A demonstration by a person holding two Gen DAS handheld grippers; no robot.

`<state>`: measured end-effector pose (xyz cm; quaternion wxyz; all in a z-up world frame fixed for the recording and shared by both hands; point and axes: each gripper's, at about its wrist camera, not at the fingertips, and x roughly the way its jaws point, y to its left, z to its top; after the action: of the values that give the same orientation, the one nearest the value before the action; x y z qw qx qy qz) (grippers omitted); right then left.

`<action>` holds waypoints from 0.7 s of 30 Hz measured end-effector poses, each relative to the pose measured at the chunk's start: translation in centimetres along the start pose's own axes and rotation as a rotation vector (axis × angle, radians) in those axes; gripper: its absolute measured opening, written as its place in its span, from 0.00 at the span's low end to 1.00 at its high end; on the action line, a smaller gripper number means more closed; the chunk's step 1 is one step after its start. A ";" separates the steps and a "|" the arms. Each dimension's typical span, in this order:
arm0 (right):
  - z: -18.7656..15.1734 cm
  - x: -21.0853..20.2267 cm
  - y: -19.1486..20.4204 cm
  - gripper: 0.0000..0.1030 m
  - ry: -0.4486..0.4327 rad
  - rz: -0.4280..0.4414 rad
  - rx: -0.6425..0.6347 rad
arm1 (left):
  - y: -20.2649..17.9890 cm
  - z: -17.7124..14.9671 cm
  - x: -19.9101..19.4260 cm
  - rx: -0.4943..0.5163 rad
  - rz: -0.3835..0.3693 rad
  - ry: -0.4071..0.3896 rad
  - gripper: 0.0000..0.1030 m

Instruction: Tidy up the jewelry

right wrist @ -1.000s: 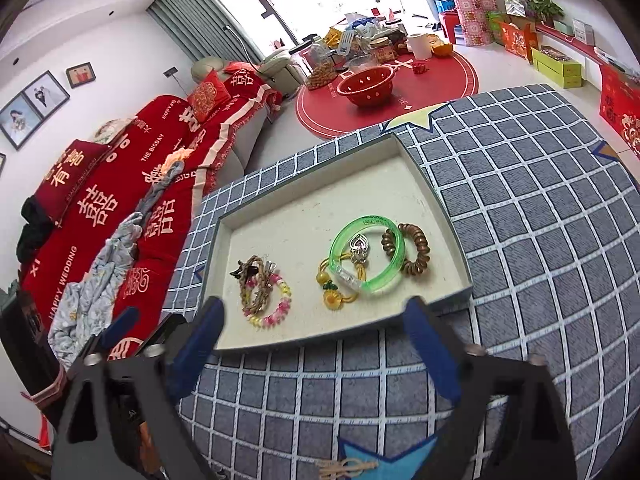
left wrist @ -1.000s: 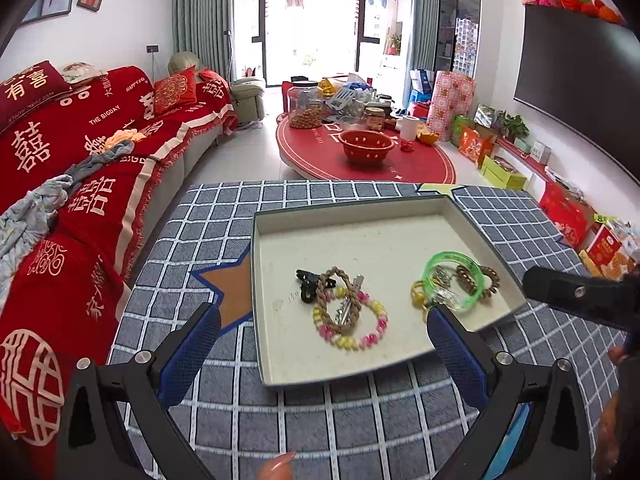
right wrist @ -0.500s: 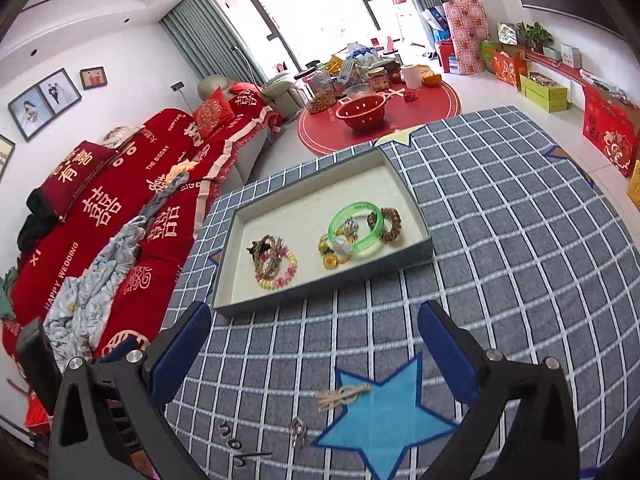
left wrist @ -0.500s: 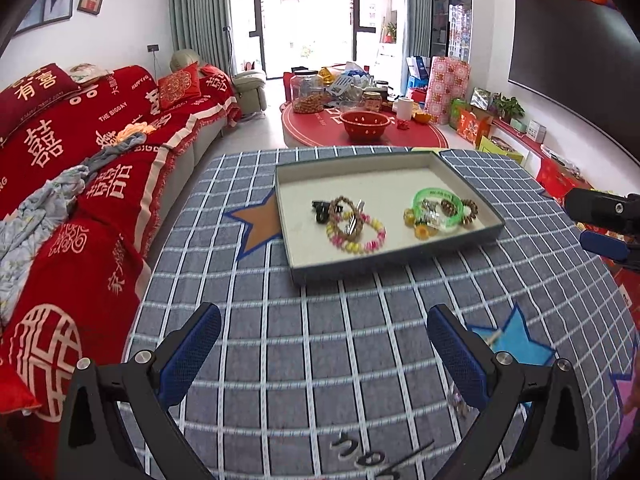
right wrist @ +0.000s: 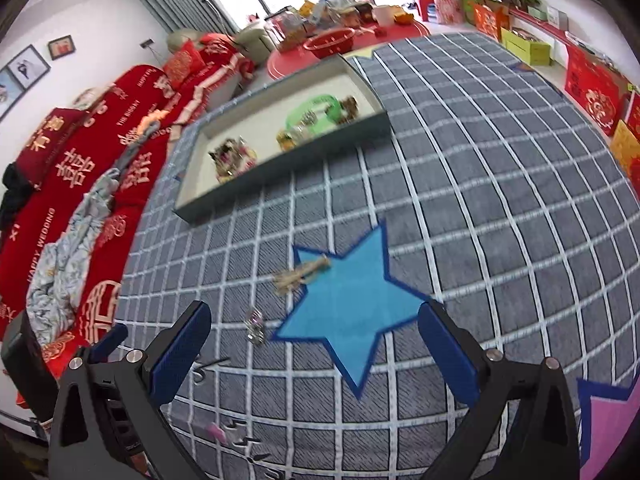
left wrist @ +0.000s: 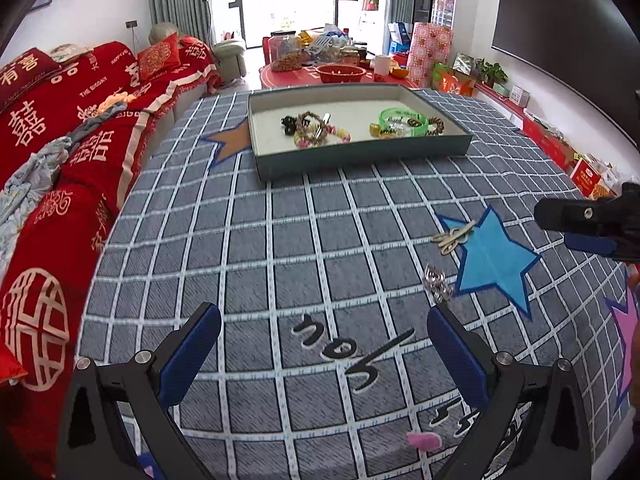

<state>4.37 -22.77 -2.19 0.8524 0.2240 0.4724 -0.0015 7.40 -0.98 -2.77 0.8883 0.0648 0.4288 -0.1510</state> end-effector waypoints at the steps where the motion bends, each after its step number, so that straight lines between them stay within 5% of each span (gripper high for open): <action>1: -0.2 0.2 -0.1 1.00 0.008 -0.013 0.002 | 0.0 -0.3 0.1 -0.011 0.002 0.006 1.00; 8: -0.4 2.5 0.1 0.99 0.032 -0.057 0.070 | 1.2 -0.8 0.5 -0.080 0.041 0.018 1.00; 15: 0.3 4.9 1.1 0.68 0.028 -0.100 0.135 | 2.3 -0.8 0.9 -0.117 0.053 0.023 1.00; 21: 0.7 6.3 2.0 0.61 0.007 -0.127 0.147 | 2.7 -0.9 1.3 -0.127 0.060 0.028 1.00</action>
<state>8.86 -19.95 -6.24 0.8302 0.2557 0.4873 -0.0894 8.38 1.56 -4.39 0.8888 0.0233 0.4476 -0.0958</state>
